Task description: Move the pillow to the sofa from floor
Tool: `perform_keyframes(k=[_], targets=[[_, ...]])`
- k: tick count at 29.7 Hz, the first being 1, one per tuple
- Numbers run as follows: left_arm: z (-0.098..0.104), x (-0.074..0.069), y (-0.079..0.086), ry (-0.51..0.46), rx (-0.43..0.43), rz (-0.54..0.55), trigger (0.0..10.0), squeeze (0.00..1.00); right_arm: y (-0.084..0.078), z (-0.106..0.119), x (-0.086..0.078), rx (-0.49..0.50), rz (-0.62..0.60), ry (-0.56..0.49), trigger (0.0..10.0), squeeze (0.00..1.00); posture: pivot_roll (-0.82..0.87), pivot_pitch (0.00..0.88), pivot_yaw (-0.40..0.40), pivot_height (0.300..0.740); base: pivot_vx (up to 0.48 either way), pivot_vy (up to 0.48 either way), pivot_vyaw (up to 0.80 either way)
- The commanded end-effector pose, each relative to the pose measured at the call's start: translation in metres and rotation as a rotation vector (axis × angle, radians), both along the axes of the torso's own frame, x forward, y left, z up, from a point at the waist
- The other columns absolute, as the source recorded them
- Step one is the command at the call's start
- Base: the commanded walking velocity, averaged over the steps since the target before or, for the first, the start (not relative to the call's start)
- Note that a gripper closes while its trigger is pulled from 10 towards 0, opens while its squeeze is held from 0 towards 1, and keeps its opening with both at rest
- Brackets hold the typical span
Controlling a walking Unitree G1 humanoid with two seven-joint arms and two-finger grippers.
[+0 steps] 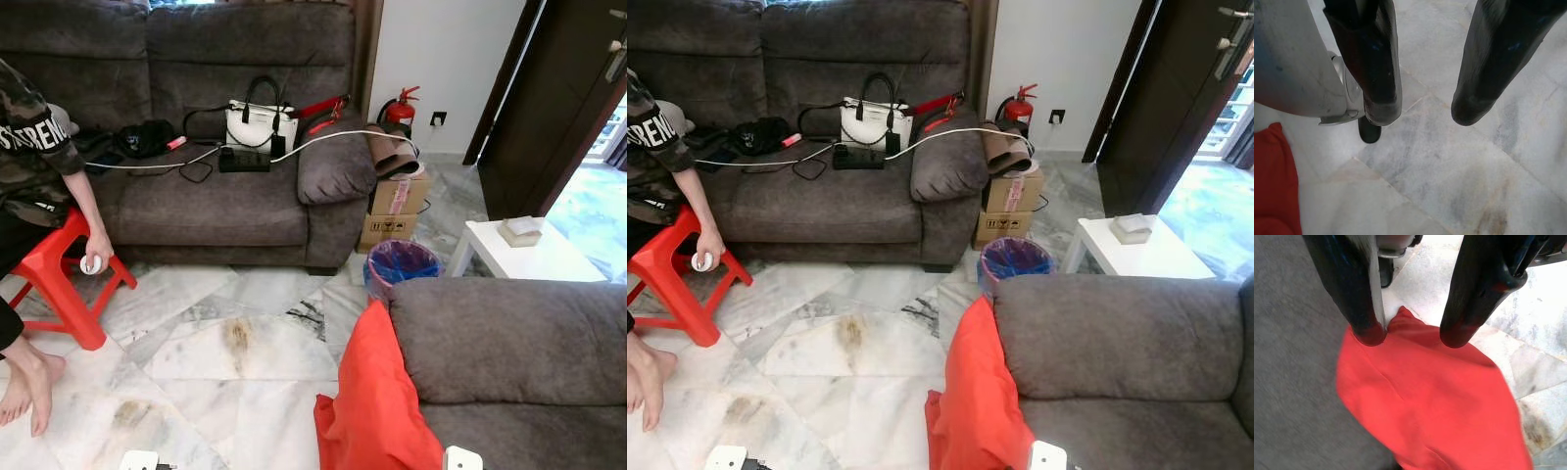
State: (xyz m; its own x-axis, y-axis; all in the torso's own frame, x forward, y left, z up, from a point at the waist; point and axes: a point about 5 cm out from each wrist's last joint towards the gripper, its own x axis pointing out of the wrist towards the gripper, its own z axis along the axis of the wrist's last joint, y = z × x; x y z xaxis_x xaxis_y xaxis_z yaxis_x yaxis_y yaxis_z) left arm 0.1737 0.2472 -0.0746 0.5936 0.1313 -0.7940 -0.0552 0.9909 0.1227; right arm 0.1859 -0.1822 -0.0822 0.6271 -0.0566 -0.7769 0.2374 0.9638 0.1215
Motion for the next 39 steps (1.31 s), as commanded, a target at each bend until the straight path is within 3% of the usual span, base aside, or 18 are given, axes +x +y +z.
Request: perform_keyframes(k=[1,8,11,13,17,18,21,23,29,35,39], targets=[[0.001,0.000,0.002,-0.006,0.000,0.007,10.0,0.00,0.000,-0.001,-0.002,0.004,-0.006,0.007,10.0,0.00,0.11,0.066,-0.015,0.740,0.000,0.000,0.00],[0.003,0.004,0.002,-0.030,0.003,0.010,10.0,0.00,0.000,-0.001,-0.001,0.003,-0.008,0.006,10.0,0.00,0.11,0.065,-0.014,0.740,0.000,0.000,0.00],[0.012,0.020,0.001,-0.097,0.014,-0.009,10.0,0.00,-0.001,0.001,0.001,0.001,-0.016,-0.012,10.0,0.00,0.11,0.067,-0.012,0.740,0.000,0.000,0.00],[0.028,0.046,0.000,-0.213,0.019,-0.005,10.0,0.00,-0.005,0.007,0.012,-0.002,-0.031,-0.059,10.0,0.00,0.12,0.067,-0.010,0.740,0.000,0.000,0.00],[0.049,0.073,-0.001,-0.341,0.016,-0.008,10.0,0.00,-0.008,0.015,0.025,0.004,-0.044,-0.114,10.0,0.00,0.11,0.065,-0.007,0.740,0.000,0.000,0.00],[0.063,0.089,-0.002,-0.416,0.018,-0.019,10.0,0.00,-0.010,0.021,0.032,0.002,-0.050,-0.148,10.0,0.00,0.12,0.065,-0.005,0.740,0.000,0.000,0.00],[0.076,0.102,-0.003,-0.485,0.015,-0.031,10.0,0.00,-0.011,0.027,0.041,0.002,-0.051,-0.187,10.0,0.00,0.11,0.063,0.000,0.740,0.000,0.000,0.00],[0.092,0.117,-0.007,-0.571,0.017,-0.062,10.0,0.00,-0.012,0.038,0.056,0.012,-0.046,-0.260,10.0,0.00,0.11,0.060,0.007,0.740,0.000,0.000,0.00],[0.108,0.126,-0.011,-0.683,0.008,-0.099,10.0,0.00,-0.010,0.053,0.072,0.027,-0.036,-0.371,10.0,0.00,0.10,0.055,0.011,0.740,0.000,0.000,0.00],[0.109,0.113,-0.012,-0.762,0.000,-0.182,10.0,0.00,-0.012,0.067,0.080,0.001,-0.041,-0.516,10.0,0.00,0.11,0.033,0.013,0.740,0.000,0.000,0.00],[0.119,0.110,-0.007,-0.831,0.007,-0.160,10.0,0.00,-0.020,0.079,0.083,-0.014,-0.073,-0.619,10.0,0.00,0.10,0.025,0.007,0.740,0.000,0.000,0.00]])
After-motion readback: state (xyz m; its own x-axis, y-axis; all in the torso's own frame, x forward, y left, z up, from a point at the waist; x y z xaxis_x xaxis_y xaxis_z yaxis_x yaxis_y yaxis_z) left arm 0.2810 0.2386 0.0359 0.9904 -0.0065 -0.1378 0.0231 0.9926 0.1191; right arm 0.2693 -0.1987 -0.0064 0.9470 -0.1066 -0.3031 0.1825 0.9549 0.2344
